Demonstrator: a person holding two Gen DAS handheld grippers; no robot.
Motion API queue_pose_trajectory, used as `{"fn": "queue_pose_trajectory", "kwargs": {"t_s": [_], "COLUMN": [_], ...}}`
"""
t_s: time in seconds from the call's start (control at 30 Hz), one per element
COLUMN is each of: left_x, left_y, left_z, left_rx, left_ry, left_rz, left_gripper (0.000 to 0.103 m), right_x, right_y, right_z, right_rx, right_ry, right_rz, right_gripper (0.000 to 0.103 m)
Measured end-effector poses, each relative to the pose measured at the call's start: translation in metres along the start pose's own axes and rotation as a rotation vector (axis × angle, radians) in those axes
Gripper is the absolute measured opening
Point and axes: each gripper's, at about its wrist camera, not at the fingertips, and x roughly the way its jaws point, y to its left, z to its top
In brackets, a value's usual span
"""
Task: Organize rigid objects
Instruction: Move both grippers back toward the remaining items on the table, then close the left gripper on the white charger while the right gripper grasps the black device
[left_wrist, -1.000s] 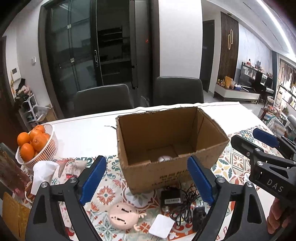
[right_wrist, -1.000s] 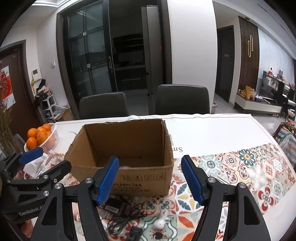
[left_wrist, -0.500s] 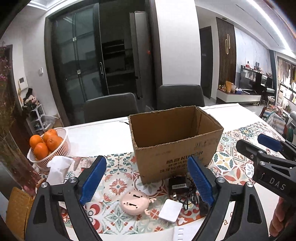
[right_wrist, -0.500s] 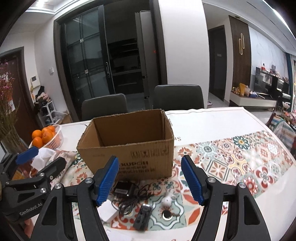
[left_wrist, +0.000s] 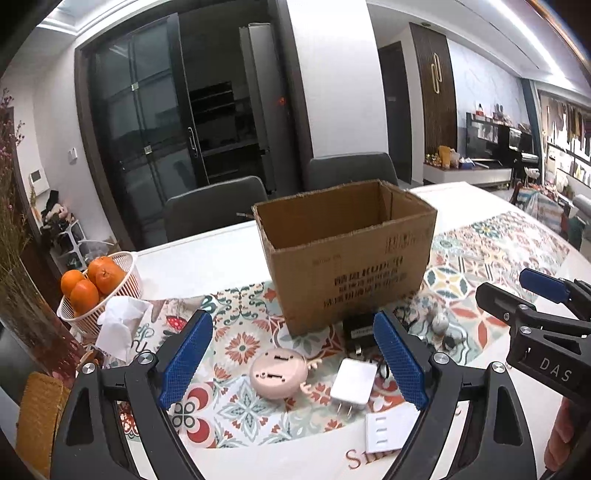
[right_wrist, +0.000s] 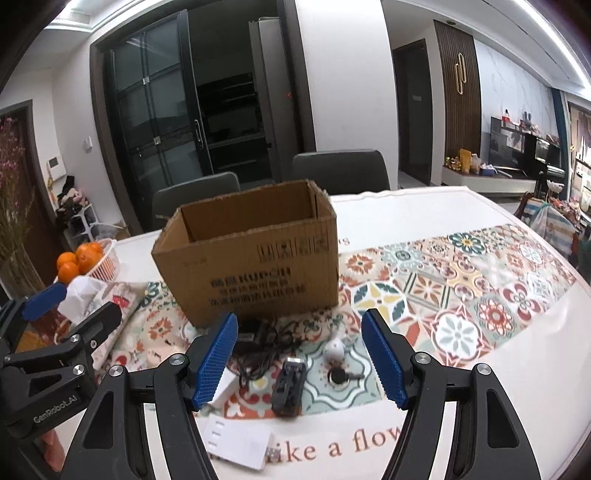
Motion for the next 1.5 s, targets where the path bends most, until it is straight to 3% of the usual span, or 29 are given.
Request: {"fn": "queue_pose_trajectory", "kwargs": {"t_s": [0.57,1.13,1.5], "left_x": [0.035,0.081,0.109], "left_y": [0.005,-0.007,-0.014], "left_z": [-0.047,-0.067,-0.071], "left_rx": [0.076,0.137,0.142], "left_ry": [0.117,0.234,0.286], "left_rz": [-0.087,-0.258,-0.305], "left_gripper": [0.089,0.086,0.081], "right_x": [0.038,0.069,0.098], "right_y": [0.013,0.008,0.004], "right_z": [-0.056,-0.073,-0.079], "right_rx": [0.018,0.030,0.068], "right_ry": [0.169,0.206,0.260], "right_rz": [-0.002,-0.046,-0.037], "right_gripper": [0.070,0.068,0.062]}}
